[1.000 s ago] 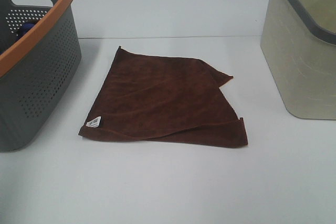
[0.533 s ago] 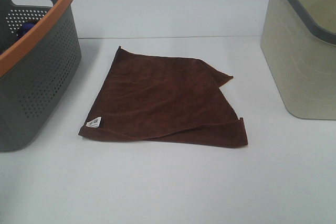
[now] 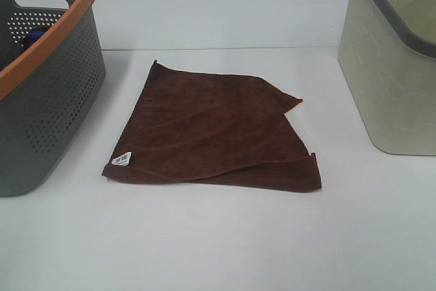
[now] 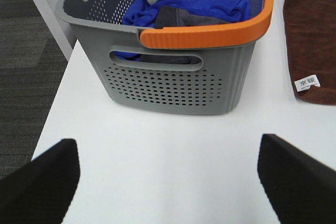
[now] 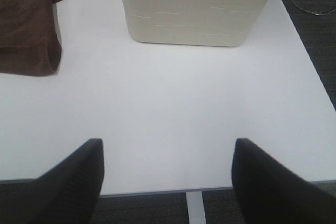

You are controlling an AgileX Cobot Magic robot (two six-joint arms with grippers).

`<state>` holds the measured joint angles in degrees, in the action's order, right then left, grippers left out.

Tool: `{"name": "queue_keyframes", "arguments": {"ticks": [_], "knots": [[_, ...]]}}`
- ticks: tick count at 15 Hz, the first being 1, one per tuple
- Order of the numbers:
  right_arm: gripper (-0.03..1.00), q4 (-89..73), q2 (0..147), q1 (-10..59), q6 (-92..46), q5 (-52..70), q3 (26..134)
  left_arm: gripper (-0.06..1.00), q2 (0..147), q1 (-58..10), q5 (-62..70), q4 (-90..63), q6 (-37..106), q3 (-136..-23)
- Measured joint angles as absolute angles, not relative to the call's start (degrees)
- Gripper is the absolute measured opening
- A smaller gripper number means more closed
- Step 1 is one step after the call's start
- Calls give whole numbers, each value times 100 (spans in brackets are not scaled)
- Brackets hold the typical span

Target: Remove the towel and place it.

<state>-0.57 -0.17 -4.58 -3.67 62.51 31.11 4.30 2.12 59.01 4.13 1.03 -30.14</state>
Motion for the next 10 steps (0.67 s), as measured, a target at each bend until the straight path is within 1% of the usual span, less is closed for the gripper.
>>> {"name": "queue_keyframes", "arguments": {"ticks": [2,5,10], "knots": [[69,-69,-17,-458,-372,6251,3111,87,0,212,5976,315,229,-2905],[69,-80,-17,-458,-378,6125,2945,87,-29,212,5976,0,510,-2905],[69,-120,-17,-458,-378,6073,2893,87,-29,212,5976,-201,464,-2905]]}}
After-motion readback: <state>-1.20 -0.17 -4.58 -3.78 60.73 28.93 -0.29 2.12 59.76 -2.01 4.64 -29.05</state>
